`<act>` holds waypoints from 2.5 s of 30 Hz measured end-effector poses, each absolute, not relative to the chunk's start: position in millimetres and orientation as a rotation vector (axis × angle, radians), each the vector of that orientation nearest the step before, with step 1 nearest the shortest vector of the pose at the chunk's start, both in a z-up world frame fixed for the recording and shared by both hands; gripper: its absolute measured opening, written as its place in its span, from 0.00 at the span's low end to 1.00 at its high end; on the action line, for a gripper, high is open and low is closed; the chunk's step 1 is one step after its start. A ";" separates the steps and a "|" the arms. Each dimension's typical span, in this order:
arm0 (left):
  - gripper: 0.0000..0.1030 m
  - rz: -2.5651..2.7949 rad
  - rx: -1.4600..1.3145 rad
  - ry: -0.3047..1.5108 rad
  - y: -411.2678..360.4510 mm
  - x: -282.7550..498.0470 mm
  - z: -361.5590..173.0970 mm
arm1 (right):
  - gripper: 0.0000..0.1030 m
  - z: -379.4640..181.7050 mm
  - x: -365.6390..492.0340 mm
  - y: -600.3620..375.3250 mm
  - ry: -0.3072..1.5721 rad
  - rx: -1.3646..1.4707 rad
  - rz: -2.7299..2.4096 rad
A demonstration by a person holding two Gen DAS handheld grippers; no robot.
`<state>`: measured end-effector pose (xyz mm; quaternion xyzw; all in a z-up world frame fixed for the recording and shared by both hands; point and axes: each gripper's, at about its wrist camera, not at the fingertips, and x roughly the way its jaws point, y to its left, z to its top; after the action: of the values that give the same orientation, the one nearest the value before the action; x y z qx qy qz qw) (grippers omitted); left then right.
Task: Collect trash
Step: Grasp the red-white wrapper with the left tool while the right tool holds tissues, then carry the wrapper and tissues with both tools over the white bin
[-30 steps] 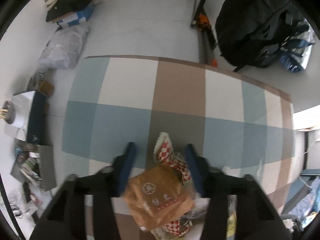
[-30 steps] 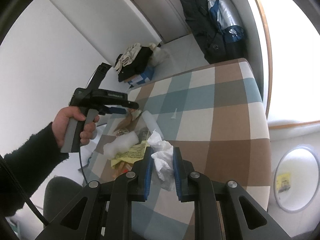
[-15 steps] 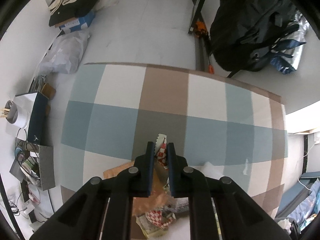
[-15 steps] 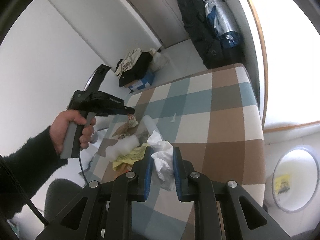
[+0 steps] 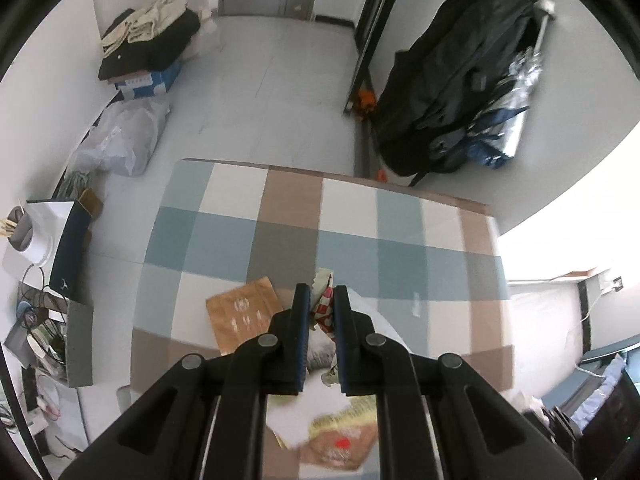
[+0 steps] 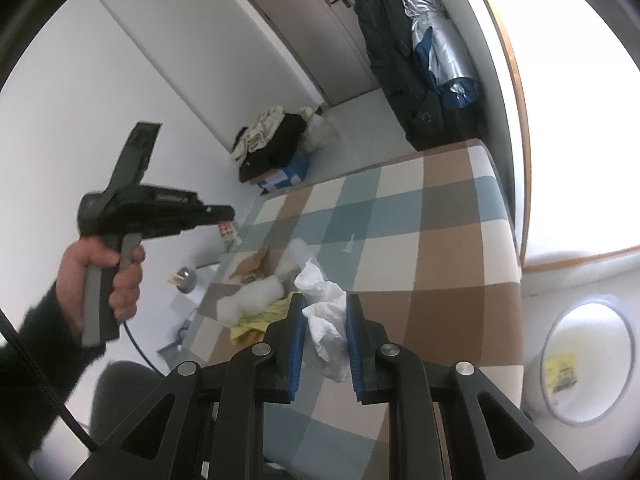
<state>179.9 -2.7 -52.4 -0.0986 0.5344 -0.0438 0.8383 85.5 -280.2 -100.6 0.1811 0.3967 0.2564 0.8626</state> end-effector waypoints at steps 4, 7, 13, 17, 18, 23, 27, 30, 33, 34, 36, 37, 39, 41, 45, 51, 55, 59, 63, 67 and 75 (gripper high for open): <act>0.07 -0.104 -0.223 1.056 -6.4 153.4 -35.0 | 0.18 -94.6 81.8 -282.4 0.822 0.391 0.525; 0.07 -0.113 -0.229 1.010 -5.6 135.0 -24.1 | 0.18 -88.0 76.9 -281.9 0.812 0.388 0.520; 0.07 -0.152 -0.227 0.939 -19.3 100.0 -8.5 | 0.18 -73.2 63.8 -279.1 0.777 0.378 0.532; 0.07 -0.158 -0.215 0.890 -24.9 82.6 0.0 | 0.18 -59.6 54.1 -281.4 0.752 0.381 0.539; 0.07 -0.153 -0.213 0.864 -26.2 78.4 3.3 | 0.18 -55.7 52.0 -283.2 0.749 0.385 0.539; 0.07 -0.166 -0.197 0.781 -38.8 67.1 17.2 | 0.18 -29.0 39.0 -298.0 0.701 0.419 0.551; 0.07 -0.213 -0.220 0.769 -55.8 66.9 22.7 | 0.18 -4.9 31.4 -310.4 0.658 0.398 0.539; 0.07 -0.251 -0.209 0.759 -74.7 68.1 26.7 | 0.18 8.4 26.8 -325.3 0.637 0.400 0.522; 0.07 -0.310 -0.218 0.771 -98.1 72.9 28.2 | 0.18 17.4 22.1 -345.5 0.626 0.397 0.484; 0.07 -0.323 -0.217 0.776 -105.3 74.0 28.0 | 0.18 18.8 21.4 -351.5 0.626 0.399 0.469; 0.07 -0.369 -0.211 0.796 -126.1 79.0 25.7 | 0.18 20.1 18.8 -368.7 0.632 0.411 0.432; 0.07 -0.388 -0.210 0.801 -135.3 80.3 24.2 | 0.18 20.0 17.3 -375.7 0.632 0.414 0.415; 0.07 -0.421 -0.201 0.815 -153.9 83.6 21.0 | 0.18 19.1 11.9 -393.3 0.628 0.416 0.372; 0.07 -0.451 -0.198 0.829 -170.5 87.2 17.3 | 0.18 15.1 7.4 -413.0 0.632 0.415 0.319; 0.07 -0.511 -0.169 0.900 -209.0 99.3 0.5 | 0.18 -5.8 6.3 -451.5 0.674 0.444 0.218; 0.07 -0.580 -0.143 1.055 -257.0 119.0 -35.8 | 0.18 -59.3 17.1 -495.5 0.804 0.488 0.086; 0.07 -0.594 -0.130 1.137 -280.6 131.1 -55.8 | 0.18 -94.8 29.9 -512.7 0.872 0.533 0.054; 0.07 -0.601 -0.111 1.191 -300.2 141.9 -72.6 | 0.18 -137.8 52.1 -527.2 0.968 0.586 0.033; 0.07 -0.579 -0.103 1.255 -315.8 154.9 -93.8 | 0.18 -181.7 80.6 -531.6 1.085 0.616 0.034; 0.07 -0.575 -0.093 1.308 -329.7 164.4 -112.8 | 0.20 -218.5 102.7 -535.1 1.155 0.661 0.038; 0.07 -0.569 -0.040 1.399 -358.2 178.2 -144.4 | 0.47 -255.0 111.8 -552.2 1.152 0.796 0.064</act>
<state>178.2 -358.2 -144.4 -0.0181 0.6350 -0.2582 0.7279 111.8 -552.2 -255.0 0.3664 0.5298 0.0295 0.7644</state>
